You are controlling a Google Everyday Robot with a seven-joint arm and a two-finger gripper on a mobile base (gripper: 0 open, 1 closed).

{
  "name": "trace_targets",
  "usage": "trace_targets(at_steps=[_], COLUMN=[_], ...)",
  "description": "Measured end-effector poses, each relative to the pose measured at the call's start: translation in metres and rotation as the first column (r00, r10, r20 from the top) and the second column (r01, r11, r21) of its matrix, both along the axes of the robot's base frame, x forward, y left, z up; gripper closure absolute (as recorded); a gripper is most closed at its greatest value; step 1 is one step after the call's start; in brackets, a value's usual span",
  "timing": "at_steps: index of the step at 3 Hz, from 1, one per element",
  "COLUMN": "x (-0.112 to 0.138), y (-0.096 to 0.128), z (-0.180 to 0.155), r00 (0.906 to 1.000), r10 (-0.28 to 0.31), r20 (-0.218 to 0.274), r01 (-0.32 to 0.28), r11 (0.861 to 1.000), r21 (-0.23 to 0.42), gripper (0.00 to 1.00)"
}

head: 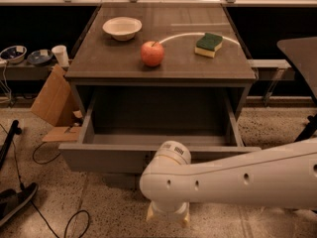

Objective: Open top drawer

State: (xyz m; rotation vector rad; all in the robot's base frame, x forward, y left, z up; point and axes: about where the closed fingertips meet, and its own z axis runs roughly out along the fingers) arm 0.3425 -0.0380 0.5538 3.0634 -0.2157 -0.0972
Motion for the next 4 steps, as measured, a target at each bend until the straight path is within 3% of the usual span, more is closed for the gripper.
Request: trace_targets(at_steps=[1,2,3,4], x=[-0.034,-0.047,-0.038,-0.038], y=[-0.014,-0.025,-0.052,-0.052], z=[0.000,0.014,0.058,0.059], r00=[0.9995,0.9994,0.9976,0.9978], r10=[-0.017,-0.032,-0.042,-0.036], r20=[-0.026,-0.012,0.055,0.055], r01=[0.015,0.031,0.049,0.043], r11=[0.998,0.994,0.991,0.991], r21=[-0.066,-0.104,-0.125,-0.125], gripper=[0.00,0.00,0.00,0.00])
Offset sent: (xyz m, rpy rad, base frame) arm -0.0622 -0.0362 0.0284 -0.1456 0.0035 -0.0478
